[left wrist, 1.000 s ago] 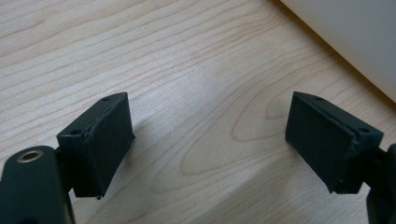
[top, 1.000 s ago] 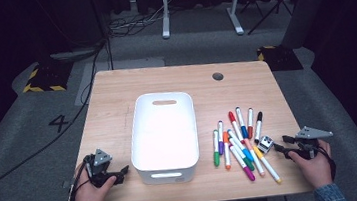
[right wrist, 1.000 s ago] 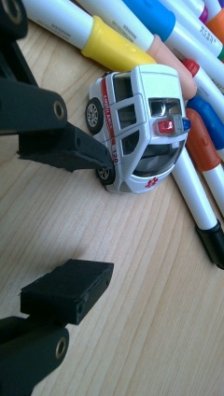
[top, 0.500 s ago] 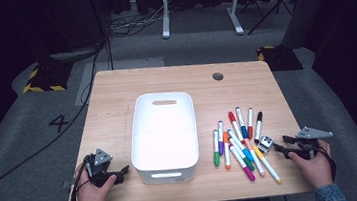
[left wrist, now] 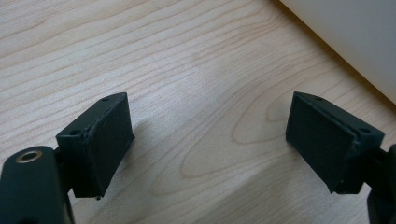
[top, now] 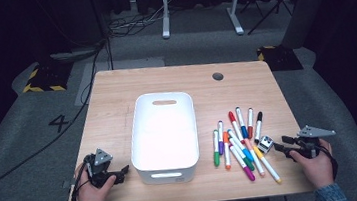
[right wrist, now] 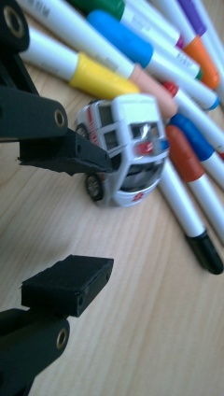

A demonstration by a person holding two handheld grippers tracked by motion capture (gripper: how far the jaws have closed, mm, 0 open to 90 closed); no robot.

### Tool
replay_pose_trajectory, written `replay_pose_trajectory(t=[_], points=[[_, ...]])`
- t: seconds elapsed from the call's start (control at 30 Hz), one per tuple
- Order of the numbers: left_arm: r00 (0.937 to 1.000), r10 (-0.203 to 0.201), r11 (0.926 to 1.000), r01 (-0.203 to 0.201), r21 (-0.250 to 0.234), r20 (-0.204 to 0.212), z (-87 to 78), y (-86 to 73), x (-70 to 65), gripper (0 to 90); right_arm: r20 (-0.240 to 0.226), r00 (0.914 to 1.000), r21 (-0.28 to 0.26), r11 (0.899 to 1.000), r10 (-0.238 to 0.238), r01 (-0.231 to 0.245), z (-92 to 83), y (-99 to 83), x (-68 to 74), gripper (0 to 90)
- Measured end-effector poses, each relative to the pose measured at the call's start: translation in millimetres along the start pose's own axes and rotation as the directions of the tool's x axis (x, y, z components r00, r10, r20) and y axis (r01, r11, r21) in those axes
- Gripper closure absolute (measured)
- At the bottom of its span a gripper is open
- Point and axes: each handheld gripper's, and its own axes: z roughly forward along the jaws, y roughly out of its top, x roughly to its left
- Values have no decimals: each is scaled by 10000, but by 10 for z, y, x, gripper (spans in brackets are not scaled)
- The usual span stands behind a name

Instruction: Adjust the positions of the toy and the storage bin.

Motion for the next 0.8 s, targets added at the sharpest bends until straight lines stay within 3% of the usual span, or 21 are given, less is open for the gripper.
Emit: replay_pose_trajectory(t=[0.47,0.5,0.57,0.67,0.73,0.8], points=[[10000,-19,10000,19,-33,-28,0,4,-10,154,-325,9982,-64,9987,-499,497,-55,383,91,483],[10000,-24,9999,24,122,-45,-14,24,-20,180,-376,9978,-106,9985,-548,544,-64,418,100,481],[10000,-62,10000,62,-8,11,-55,75,-36,284,-542,9960,-199,9974,-708,698,-70,492,140,476],[9995,-274,9980,282,-574,148,-171,268,-70,264,-614,9923,-312,9939,-1072,1054,-80,595,212,472],[9992,-393,9966,400,-716,119,-192,323,-80,268,-680,9919,-403,9937,-1071,1045,-83,634,246,470],[9992,-398,9953,393,-882,-42,-245,561,-59,268,-747,9895,-553,9913,-1234,1195,-88,714,282,463]])
